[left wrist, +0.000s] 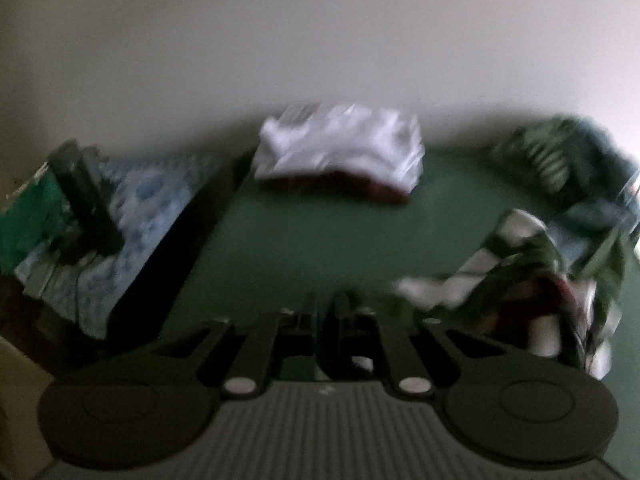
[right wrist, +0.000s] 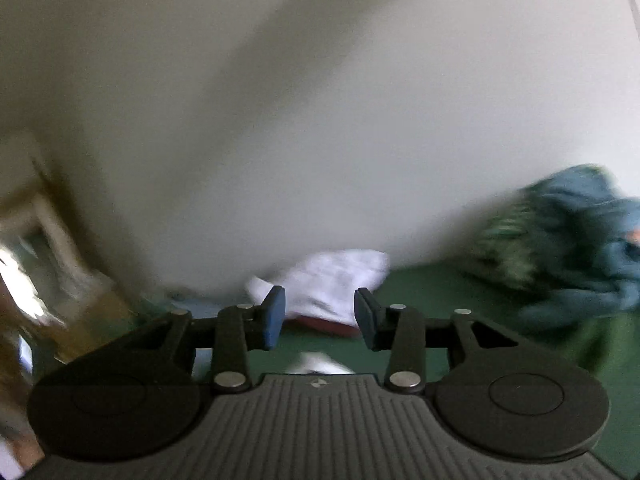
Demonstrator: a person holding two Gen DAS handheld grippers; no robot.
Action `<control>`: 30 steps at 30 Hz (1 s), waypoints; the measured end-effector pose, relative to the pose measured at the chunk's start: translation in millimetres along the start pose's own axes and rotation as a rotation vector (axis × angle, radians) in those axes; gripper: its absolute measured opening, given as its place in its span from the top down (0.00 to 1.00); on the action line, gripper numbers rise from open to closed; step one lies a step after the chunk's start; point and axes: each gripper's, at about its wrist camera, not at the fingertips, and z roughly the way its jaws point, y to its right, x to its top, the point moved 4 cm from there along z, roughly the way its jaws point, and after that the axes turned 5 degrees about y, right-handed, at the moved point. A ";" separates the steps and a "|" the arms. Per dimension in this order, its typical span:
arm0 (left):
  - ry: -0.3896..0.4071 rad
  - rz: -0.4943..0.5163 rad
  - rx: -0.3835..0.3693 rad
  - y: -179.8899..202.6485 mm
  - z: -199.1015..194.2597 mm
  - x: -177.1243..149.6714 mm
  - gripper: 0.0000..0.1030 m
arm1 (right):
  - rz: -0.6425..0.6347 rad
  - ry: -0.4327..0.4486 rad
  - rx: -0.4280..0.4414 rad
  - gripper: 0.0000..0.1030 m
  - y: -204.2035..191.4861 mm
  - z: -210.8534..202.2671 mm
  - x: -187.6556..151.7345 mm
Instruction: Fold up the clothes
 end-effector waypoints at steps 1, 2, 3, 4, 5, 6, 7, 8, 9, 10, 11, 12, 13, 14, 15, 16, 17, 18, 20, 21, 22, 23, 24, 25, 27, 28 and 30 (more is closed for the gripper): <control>-0.004 0.019 0.005 -10.8 3.0 -10.2 0.96 | -0.060 -0.050 -0.037 0.53 -3.3 0.9 -14.7; 0.008 0.050 0.003 -18.9 1.0 -21.6 0.94 | -0.078 -0.119 -0.052 0.51 -6.5 1.2 -34.0; 0.019 0.080 -0.003 -26.8 -0.4 -31.6 0.91 | -0.054 -0.186 -0.051 0.49 -7.8 0.9 -52.8; 0.023 0.107 -0.022 -33.3 1.3 -37.3 0.90 | -0.023 -0.251 -0.047 0.49 -8.8 0.3 -71.3; 0.019 0.133 -0.049 -36.2 5.1 -44.3 0.87 | 0.021 -0.321 -0.039 0.49 -11.7 2.4 -91.9; 0.009 0.153 -0.086 -38.1 6.6 -47.9 0.79 | 0.062 -0.359 -0.041 0.49 -16.3 5.5 -107.0; 0.000 0.172 -0.124 -39.9 8.0 -51.6 0.74 | 0.103 -0.388 -0.046 0.48 -21.3 8.6 -120.8; -0.010 0.192 -0.164 -40.0 9.4 -55.8 0.63 | 0.142 -0.396 -0.047 0.47 -29.0 12.3 -127.6; -0.024 0.212 -0.213 -33.7 10.7 -61.8 0.55 | 0.181 -0.398 -0.046 0.45 -37.4 16.2 -132.8; -0.038 0.231 -0.263 -27.4 12.0 -67.9 0.52 | 0.197 -0.405 -0.035 0.44 -45.3 24.4 -135.7; -0.048 0.254 -0.306 -20.9 12.5 -74.0 0.45 | 0.208 -0.413 -0.021 0.43 -53.1 33.8 -138.1; -0.043 0.286 -0.322 -13.5 10.8 -80.1 0.40 | 0.218 -0.421 -0.006 0.43 -61.0 43.0 -140.6; -0.038 0.319 -0.339 -6.2 9.0 -86.3 0.39 | 0.229 -0.430 0.008 0.45 -68.8 52.3 -143.0; -0.035 0.346 -0.354 0.1 7.8 -91.8 0.38 | 0.239 -0.438 0.022 0.51 -76.7 61.6 -145.3; -0.039 0.351 -0.360 2.5 8.5 -94.8 0.38 | 0.222 -0.452 0.011 0.70 -79.0 69.5 -142.9; -0.043 0.354 -0.366 4.3 9.0 -97.2 0.38 | 0.197 -0.467 -0.006 0.83 -80.1 77.0 -139.3; -0.044 0.345 -0.365 3.8 8.4 -97.4 0.38 | 0.173 -0.482 -0.023 0.83 -81.1 84.5 -135.7; -0.039 0.337 -0.355 1.7 7.5 -96.6 0.38 | 0.182 -0.454 -0.010 0.85 -78.6 89.9 -125.4; -0.010 0.329 -0.317 -2.4 4.3 -92.8 0.38 | 0.206 -0.353 0.029 0.86 -73.7 97.9 -90.0; 0.004 0.324 -0.291 -3.5 4.1 -91.7 0.38 | 0.212 -0.281 0.048 0.87 -72.4 100.5 -63.5; 0.016 0.317 -0.266 -4.5 3.9 -90.4 0.37 | 0.218 -0.210 0.067 0.87 -71.1 102.9 -37.0; 0.021 0.307 -0.243 -4.8 4.2 -88.6 0.36 | 0.237 -0.128 0.076 0.87 -67.7 108.4 -8.1; 0.024 0.296 -0.224 -4.0 5.1 -86.3 0.36 | 0.258 -0.058 0.062 0.87 -62.3 115.2 13.6; 0.028 0.285 -0.207 -2.3 6.3 -84.1 0.36 | 0.266 0.002 0.026 0.85 -54.8 121.8 30.0; 0.039 0.274 -0.185 3.8 9.7 -80.2 0.35 | 0.239 0.085 -0.046 0.69 -40.2 135.5 52.6; 0.044 0.270 -0.176 7.3 11.5 -78.2 0.34 | 0.185 0.066 -0.086 0.50 -33.6 142.9 53.7; 0.050 0.262 -0.166 14.9 16.4 -74.8 0.32 | 0.076 0.005 -0.194 0.44 -21.0 145.1 43.5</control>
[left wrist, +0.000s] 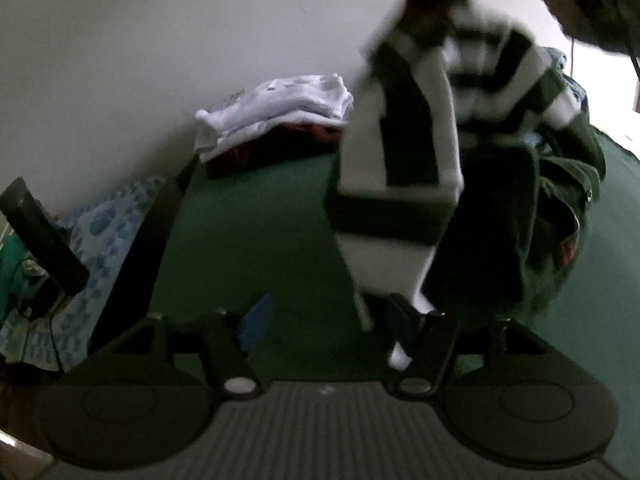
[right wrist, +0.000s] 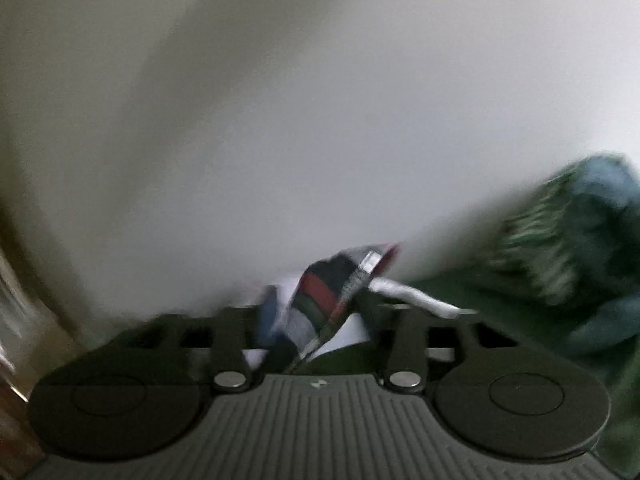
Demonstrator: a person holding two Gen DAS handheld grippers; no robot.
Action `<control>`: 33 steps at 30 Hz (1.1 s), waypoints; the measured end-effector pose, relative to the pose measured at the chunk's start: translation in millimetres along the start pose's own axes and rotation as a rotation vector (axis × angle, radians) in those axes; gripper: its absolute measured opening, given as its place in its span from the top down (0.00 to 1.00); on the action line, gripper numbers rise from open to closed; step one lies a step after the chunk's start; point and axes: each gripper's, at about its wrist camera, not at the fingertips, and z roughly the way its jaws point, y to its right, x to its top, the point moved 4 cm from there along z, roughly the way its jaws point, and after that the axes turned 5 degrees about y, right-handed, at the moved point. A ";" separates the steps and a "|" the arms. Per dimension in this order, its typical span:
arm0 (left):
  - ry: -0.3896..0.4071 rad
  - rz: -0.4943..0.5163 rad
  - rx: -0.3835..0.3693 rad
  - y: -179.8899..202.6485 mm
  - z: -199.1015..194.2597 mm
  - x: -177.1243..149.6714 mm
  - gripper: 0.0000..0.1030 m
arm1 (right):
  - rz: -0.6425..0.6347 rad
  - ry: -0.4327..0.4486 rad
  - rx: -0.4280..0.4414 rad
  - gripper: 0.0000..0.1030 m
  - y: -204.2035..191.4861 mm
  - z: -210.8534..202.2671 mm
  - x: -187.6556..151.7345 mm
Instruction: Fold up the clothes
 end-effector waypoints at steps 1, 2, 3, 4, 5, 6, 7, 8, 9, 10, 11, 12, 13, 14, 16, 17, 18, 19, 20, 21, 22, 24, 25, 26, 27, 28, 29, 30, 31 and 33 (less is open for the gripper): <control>-0.001 -0.006 0.000 2.9 4.1 1.7 0.32 | -0.035 0.012 -0.017 0.43 11.1 -8.4 -10.7; -0.005 -0.012 -0.007 5.6 8.3 2.9 0.31 | -0.052 0.020 -0.015 0.42 21.2 -17.4 -21.8; -0.012 -0.011 -0.023 10.4 13.4 3.2 0.28 | -0.078 -0.002 -0.026 0.38 33.2 -26.5 -36.5; -0.018 -0.011 -0.039 15.2 18.6 3.6 0.27 | -0.107 -0.030 -0.040 0.37 45.8 -35.8 -52.1; -0.024 -0.010 -0.055 20.0 23.7 4.0 0.24 | -0.128 -0.056 -0.059 0.37 56.0 -40.5 -66.8; -0.027 -0.002 -0.065 25.1 29.2 4.3 0.19 | -0.145 -0.082 -0.081 0.37 66.7 -45.6 -81.7; -0.021 0.030 -0.049 31.3 36.0 4.6 0.18 | -0.162 -0.109 -0.108 0.37 76.5 -49.9 -96.1; -0.018 0.061 -0.034 36.8 43.5 4.9 0.19 | -0.186 -0.138 -0.144 0.37 86.1 -54.7 -110.3; -0.030 0.082 -0.020 39.6 54.0 5.4 0.23 | -0.212 -0.153 -0.176 0.37 92.6 -59.1 -121.3; -0.043 0.100 -0.008 41.8 64.4 6.1 0.27 | -0.243 -0.157 -0.204 0.37 97.4 -61.1 -128.5; -0.062 0.103 -0.003 42.1 74.6 7.6 0.36 | -0.275 -0.159 -0.232 0.37 102.0 -62.6 -134.9; -0.079 0.107 0.001 42.2 84.7 9.0 0.40 | -0.301 -0.159 -0.245 0.37 104.7 -59.1 -137.8; -0.087 0.114 0.008 42.3 93.9 10.0 0.42 | -0.326 -0.158 -0.256 0.37 107.0 -54.3 -139.9; -0.084 0.128 0.018 43.2 100.3 11.1 0.42 | -0.350 -0.157 -0.266 0.36 109.2 -49.6 -141.9; -0.061 0.162 0.035 46.9 107.3 15.0 0.43 | -0.387 -0.162 -0.273 0.32 112.8 -37.9 -145.3; -0.057 0.176 0.041 48.9 109.6 16.3 0.46 | -0.396 -0.169 -0.267 0.32 114.1 -30.5 -146.5; -0.055 0.181 0.045 50.0 111.7 17.6 0.54 | -0.395 -0.173 -0.266 0.32 114.5 -23.1 -148.6; -0.063 0.159 0.040 48.1 113.1 18.7 0.58 | -0.382 -0.179 -0.263 0.33 115.1 -16.0 -149.8; -0.071 0.133 0.034 45.4 114.4 19.8 0.66 | -0.344 -0.198 -0.253 0.36 117.8 -7.2 -150.9; -0.083 0.092 0.025 40.1 115.6 21.4 0.71 | -0.285 -0.212 -0.234 0.63 120.9 -2.7 -149.6; -0.094 0.052 0.016 35.0 116.4 22.9 0.75 | -0.224 -0.224 -0.212 0.90 123.8 0.7 -147.6; -0.097 -0.026 -0.014 24.2 113.8 27.8 0.85 | -0.119 -0.206 -0.172 0.89 127.7 0.5 -138.9; -0.088 -0.064 -0.033 18.3 111.1 31.8 0.88 | -0.080 -0.166 -0.154 0.90 128.2 -4.9 -131.3; -0.075 -0.099 -0.045 12.5 107.7 36.0 0.90 | -0.053 -0.131 -0.140 0.90 127.3 -11.3 -122.1; -0.055 -0.137 -0.044 5.1 102.9 41.3 0.94 | -0.030 -0.098 -0.128 0.90 126.1 -18.0 -112.6; -0.035 -0.171 -0.042 -2.2 98.0 46.7 0.94 | -0.013 -0.056 -0.113 0.90 123.1 -28.3 -100.4; -0.014 -0.190 -0.030 -9.1 92.6 52.5 0.94 | -0.006 -0.021 -0.103 0.90 120.1 -37.7 -90.7; 0.005 -0.206 -0.021 -15.2 86.8 58.1 0.94 | -0.002 0.017 -0.092 0.90 116.1 -48.9 -80.2; 0.021 -0.210 -0.023 -18.3 80.0 62.7 0.94 | 0.000 0.055 -0.082 0.90 111.8 -62.0 -70.0; 0.053 -0.216 -0.025 -24.5 66.2 72.1 0.94 | -0.005 0.128 -0.064 0.90 103.3 -90.4 -52.4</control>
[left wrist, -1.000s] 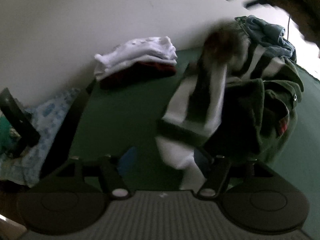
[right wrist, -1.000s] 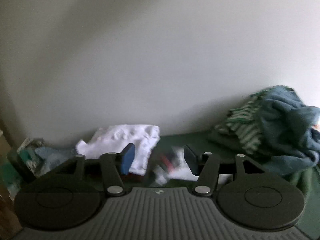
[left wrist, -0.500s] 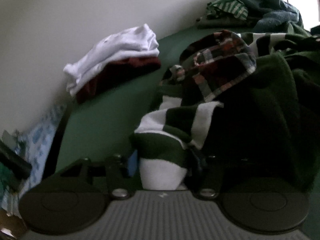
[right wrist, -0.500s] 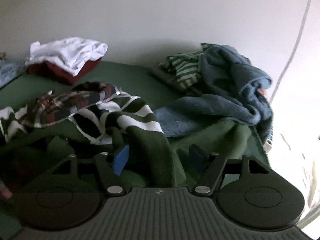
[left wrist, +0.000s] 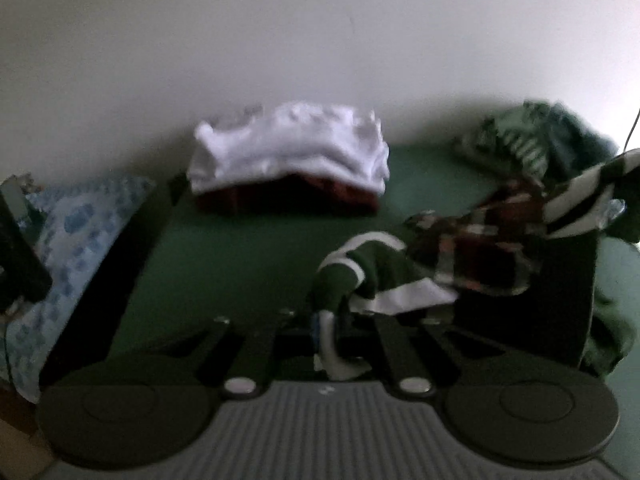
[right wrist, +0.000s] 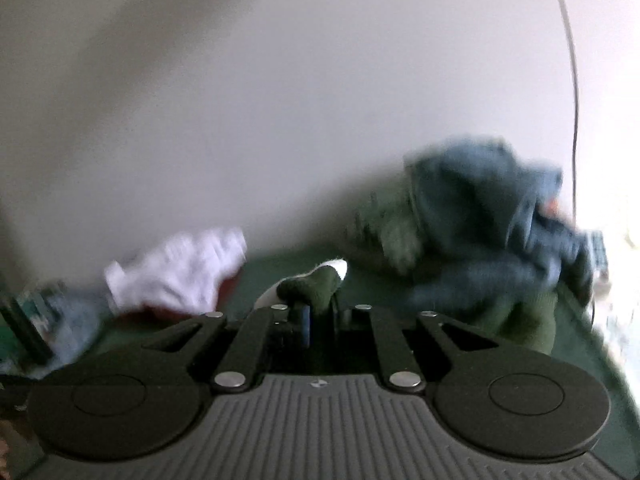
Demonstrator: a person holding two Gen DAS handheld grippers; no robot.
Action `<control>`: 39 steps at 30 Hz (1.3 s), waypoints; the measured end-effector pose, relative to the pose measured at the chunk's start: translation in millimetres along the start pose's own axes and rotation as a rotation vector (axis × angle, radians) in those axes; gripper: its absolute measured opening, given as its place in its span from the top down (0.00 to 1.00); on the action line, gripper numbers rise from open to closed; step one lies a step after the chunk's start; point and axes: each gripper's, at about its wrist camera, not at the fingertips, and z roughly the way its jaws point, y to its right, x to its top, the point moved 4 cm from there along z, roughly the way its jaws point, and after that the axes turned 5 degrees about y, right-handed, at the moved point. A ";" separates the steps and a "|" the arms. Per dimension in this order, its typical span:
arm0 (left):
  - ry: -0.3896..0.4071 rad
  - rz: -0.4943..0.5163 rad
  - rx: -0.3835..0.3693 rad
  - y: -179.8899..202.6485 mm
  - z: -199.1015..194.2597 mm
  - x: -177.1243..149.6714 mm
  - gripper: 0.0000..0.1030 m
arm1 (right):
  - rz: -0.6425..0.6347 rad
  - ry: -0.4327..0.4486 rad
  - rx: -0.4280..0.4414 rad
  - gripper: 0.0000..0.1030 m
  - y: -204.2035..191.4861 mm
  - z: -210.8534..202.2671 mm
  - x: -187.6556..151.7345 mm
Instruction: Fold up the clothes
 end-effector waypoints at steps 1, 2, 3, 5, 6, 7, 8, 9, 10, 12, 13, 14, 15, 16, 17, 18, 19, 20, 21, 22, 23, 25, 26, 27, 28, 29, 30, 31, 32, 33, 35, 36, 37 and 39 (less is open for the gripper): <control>0.015 -0.002 -0.003 -1.3 -6.9 5.1 0.94 | -0.007 0.035 0.007 0.90 -3.4 -14.7 9.0; 0.028 -0.002 -0.008 -0.5 -15.3 8.3 0.94 | -0.013 0.070 0.014 0.90 -6.8 -29.4 18.1; 0.045 -0.008 -0.015 0.2 -25.5 11.2 0.94 | -0.010 0.096 0.030 0.90 -9.0 -45.1 24.8; 0.083 -0.020 -0.028 2.1 -49.0 17.7 0.94 | 0.000 0.142 0.066 0.90 -12.9 -77.2 37.3; 0.103 -0.025 -0.034 3.1 -61.8 21.3 0.94 | -0.003 0.163 0.078 0.90 -14.9 -92.5 42.7; 0.126 -0.027 -0.040 4.3 -75.0 25.3 0.94 | -0.007 0.184 0.088 0.90 -16.9 -107.7 47.9; 0.157 -0.021 -0.044 6.0 -90.0 31.0 0.94 | -0.012 0.204 0.098 0.90 -18.8 -122.9 53.2; 0.189 -0.016 -0.047 7.7 -105.1 37.0 0.94 | -0.013 0.229 0.113 0.90 -20.8 -137.2 59.2; 0.222 -0.012 -0.051 9.6 -121.1 44.4 0.94 | -0.014 0.256 0.129 0.90 -22.8 -151.2 65.4; 0.305 -0.010 -0.042 12.2 -155.6 60.5 0.95 | -0.012 0.318 0.164 0.90 -27.0 -179.2 80.8; 0.353 -0.011 -0.033 13.1 -173.8 68.9 0.97 | -0.008 0.342 0.181 0.90 -28.6 -190.1 87.5; 0.400 -0.012 -0.025 14.0 -192.0 77.2 1.00 | -0.002 0.365 0.201 0.90 -29.4 -200.8 94.2; 0.449 -0.012 -0.013 14.4 -210.9 85.6 1.00 | 0.004 0.386 0.217 0.90 -29.9 -211.0 100.3; 0.500 -0.008 0.008 13.1 -231.4 94.1 1.00 | 0.007 0.404 0.227 0.90 -30.2 -221.1 105.8; 0.545 -0.005 0.024 11.5 -250.8 102.1 1.00 | 0.011 0.418 0.235 0.90 -29.5 -229.8 110.3; 0.560 -0.008 0.024 9.2 -263.7 108.2 1.00 | 0.025 0.416 0.248 0.90 -27.9 -235.4 112.3; 0.555 -0.007 0.032 8.2 -270.5 111.8 1.00 | 0.027 0.416 0.260 0.90 -26.3 -239.3 113.2; 0.547 -0.004 0.042 7.8 -275.7 114.5 1.00 | 0.008 0.402 0.238 0.90 -25.3 -236.8 110.6; 0.522 0.013 0.055 10.2 -273.9 113.0 1.00 | -0.015 0.384 0.208 0.90 -24.3 -233.0 107.2; 0.482 0.033 0.066 14.2 -266.8 108.5 1.00 | -0.034 0.356 0.171 0.90 -22.3 -226.1 101.4; 0.428 0.050 0.060 20.0 -255.9 100.9 1.00 | -0.038 0.324 0.146 0.90 -17.9 -216.9 93.9; 0.302 0.081 0.004 37.2 -227.4 77.3 0.95 | -0.068 0.258 0.065 0.90 -8.0 -198.1 75.5; 0.246 0.096 -0.032 48.8 -212.9 61.8 0.94 | -0.089 0.232 0.019 0.90 -2.9 -191.5 66.8; 0.193 0.113 -0.068 60.7 -198.8 46.2 0.87 | -0.112 0.206 -0.028 0.90 2.6 -184.8 57.8; 0.147 0.139 -0.099 74.3 -186.5 30.3 0.78 | -0.113 0.191 -0.051 0.90 9.1 -181.1 52.0; 0.104 0.166 -0.128 87.9 -174.6 14.2 0.64 | -0.109 0.178 -0.068 0.90 15.9 -178.1 46.8; 0.072 0.195 -0.147 100.6 -163.1 -2.3 0.52 | -0.099 0.168 -0.077 0.90 22.1 -176.4 42.3; 0.043 0.227 -0.151 108.6 -150.5 -17.7 0.46 | -0.089 0.158 -0.084 0.90 27.6 -175.2 38.8; 0.014 0.256 -0.153 115.5 -137.5 -32.5 0.41 | -0.086 0.151 -0.092 0.90 33.1 -174.4 36.5; -0.012 0.273 -0.150 118.5 -123.4 -45.5 0.41 | -0.084 0.143 -0.101 0.90 38.6 -173.6 34.5; -0.070 0.283 -0.150 118.2 -96.1 -66.3 0.41 | -0.091 0.134 -0.116 0.90 48.2 -173.3 29.2; -0.095 0.271 -0.157 116.4 -82.9 -72.0 0.39 | -0.090 0.127 -0.120 0.90 52.5 -175.8 25.6; -0.121 0.259 -0.163 114.5 -69.7 -77.7 0.39 | -0.090 0.119 -0.126 0.90 57.2 -177.0 21.8; -0.156 0.225 -0.189 112.3 -50.2 -82.6 0.39 | -0.089 0.097 -0.137 0.90 64.8 -179.5 12.7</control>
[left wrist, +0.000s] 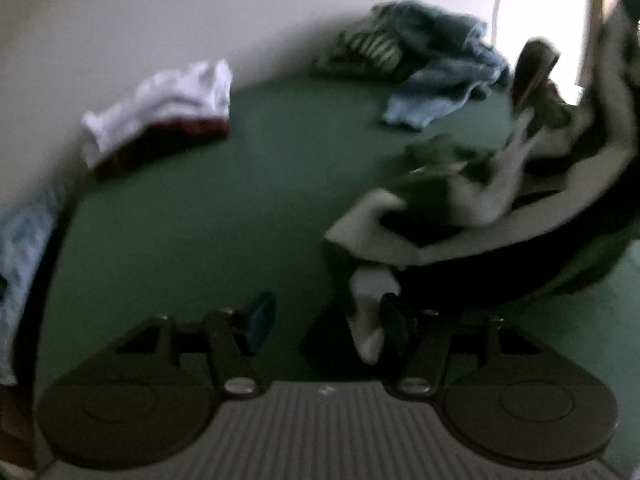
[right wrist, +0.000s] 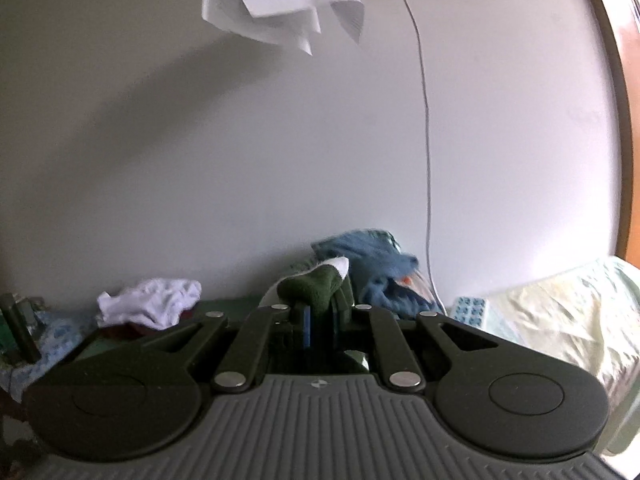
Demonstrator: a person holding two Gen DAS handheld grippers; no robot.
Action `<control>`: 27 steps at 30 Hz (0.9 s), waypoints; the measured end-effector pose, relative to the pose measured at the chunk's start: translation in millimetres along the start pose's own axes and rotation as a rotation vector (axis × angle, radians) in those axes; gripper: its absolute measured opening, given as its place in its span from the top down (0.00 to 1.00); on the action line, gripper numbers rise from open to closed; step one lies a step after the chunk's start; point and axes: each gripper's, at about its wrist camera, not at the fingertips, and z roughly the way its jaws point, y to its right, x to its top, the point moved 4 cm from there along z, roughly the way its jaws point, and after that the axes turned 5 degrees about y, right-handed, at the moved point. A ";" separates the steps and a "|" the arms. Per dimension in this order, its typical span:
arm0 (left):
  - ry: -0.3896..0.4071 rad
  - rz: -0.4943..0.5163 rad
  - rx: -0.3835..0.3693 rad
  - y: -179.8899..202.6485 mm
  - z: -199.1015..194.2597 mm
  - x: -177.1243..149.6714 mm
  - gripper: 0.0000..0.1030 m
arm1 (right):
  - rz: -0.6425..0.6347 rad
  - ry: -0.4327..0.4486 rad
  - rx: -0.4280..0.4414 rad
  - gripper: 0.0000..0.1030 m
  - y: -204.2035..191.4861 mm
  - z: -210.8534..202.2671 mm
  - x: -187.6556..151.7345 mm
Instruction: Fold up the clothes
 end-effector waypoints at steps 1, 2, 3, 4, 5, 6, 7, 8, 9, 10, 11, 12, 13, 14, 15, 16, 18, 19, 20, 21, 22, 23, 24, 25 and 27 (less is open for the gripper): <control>-0.008 -0.019 -0.020 -2.0 7.2 0.6 0.40 | 0.001 -0.015 -0.004 0.90 2.2 -2.2 -5.5; -0.016 -0.038 -0.039 -4.1 14.4 1.3 0.45 | 0.000 -0.029 -0.008 0.90 3.3 -6.1 -11.6; -0.026 -0.055 -0.061 -4.5 20.6 1.8 0.61 | -0.005 -0.043 -0.013 0.90 3.3 -7.5 -18.1; -0.047 -0.061 -0.086 0.8 23.5 1.5 0.72 | -0.011 -0.057 -0.019 0.90 3.2 -8.1 -24.7; -0.063 -0.069 -0.102 4.2 26.1 0.5 0.76 | -0.018 -0.071 -0.024 0.90 3.0 -8.8 -31.3; -0.057 -0.079 -0.101 4.5 25.5 1.2 0.84 | -0.024 -0.084 -0.037 0.90 2.9 -8.7 -37.0; -0.051 -0.088 -0.100 4.9 24.8 2.0 0.86 | -0.031 -0.097 -0.051 0.90 2.7 -8.5 -42.4; -0.043 -0.102 -0.100 3.9 23.0 2.9 0.89 | -0.037 -0.109 -0.064 0.90 2.6 -8.3 -47.8; -0.028 -0.130 -0.103 -2.3 17.3 4.4 0.90 | -0.044 -0.122 -0.078 0.90 2.5 -8.1 -53.2; -0.009 -0.158 -0.107 -9.3 10.5 6.6 0.90 | -0.042 -0.139 -0.096 0.90 4.3 -7.7 -59.1; 0.027 -0.183 -0.109 -19.0 -0.4 11.4 0.91 | -0.033 -0.154 -0.107 0.90 7.2 -7.3 -63.0; 0.062 -0.209 -0.111 -28.8 -11.4 16.2 0.97 | -0.004 -0.164 -0.121 0.90 9.9 -7.7 -64.3; 0.097 -0.235 -0.114 -38.7 -22.4 21.0 0.99 | 0.029 -0.173 -0.135 0.90 12.4 -8.3 -65.1; 0.130 -0.252 -0.118 -47.6 -33.8 26.4 0.99 | 0.068 -0.166 -0.139 0.90 13.9 -11.2 -62.6; 0.153 -0.241 -0.127 -53.1 -46.7 33.8 0.99 | 0.107 -0.155 -0.140 0.90 15.2 -14.6 -59.2; 0.176 -0.230 -0.137 -58.5 -59.6 41.2 0.99 | 0.151 -0.135 -0.133 0.90 15.0 -19.0 -53.0; 0.242 -0.177 -0.149 -62.2 -90.5 56.8 0.99 | 0.236 -0.073 -0.097 0.90 11.5 -29.5 -34.8; 0.282 -0.139 -0.152 -61.6 -107.7 64.8 0.99 | 0.266 -0.042 -0.075 0.90 8.0 -34.5 -25.2; 0.322 -0.107 -0.155 -61.6 -125.1 72.8 0.99 | 0.284 -0.008 -0.052 0.90 2.7 -41.6 -14.6; 0.364 -0.097 -0.156 -64.3 -143.2 80.5 0.99 | 0.300 0.027 -0.029 0.90 -2.8 -49.3 -3.6; 0.406 -0.086 -0.158 -67.0 -161.5 88.3 0.99 | 0.309 0.059 -0.007 0.90 -8.5 -57.4 6.6; 0.448 -0.076 -0.160 -69.7 -179.7 96.1 0.99 | 0.317 0.099 0.020 0.90 -15.5 -67.1 18.8; 0.489 -0.067 -0.160 -73.2 -198.0 103.6 0.99 | 0.325 0.139 0.048 0.90 -21.7 -77.0 31.0; 0.529 -0.065 -0.154 -79.9 -216.0 110.2 0.99 | 0.330 0.170 0.075 0.90 -27.1 -85.6 42.2; 0.605 -0.058 -0.136 -93.7 -252.0 122.3 0.99 | 0.341 0.241 0.124 0.90 -36.6 -101.6 66.1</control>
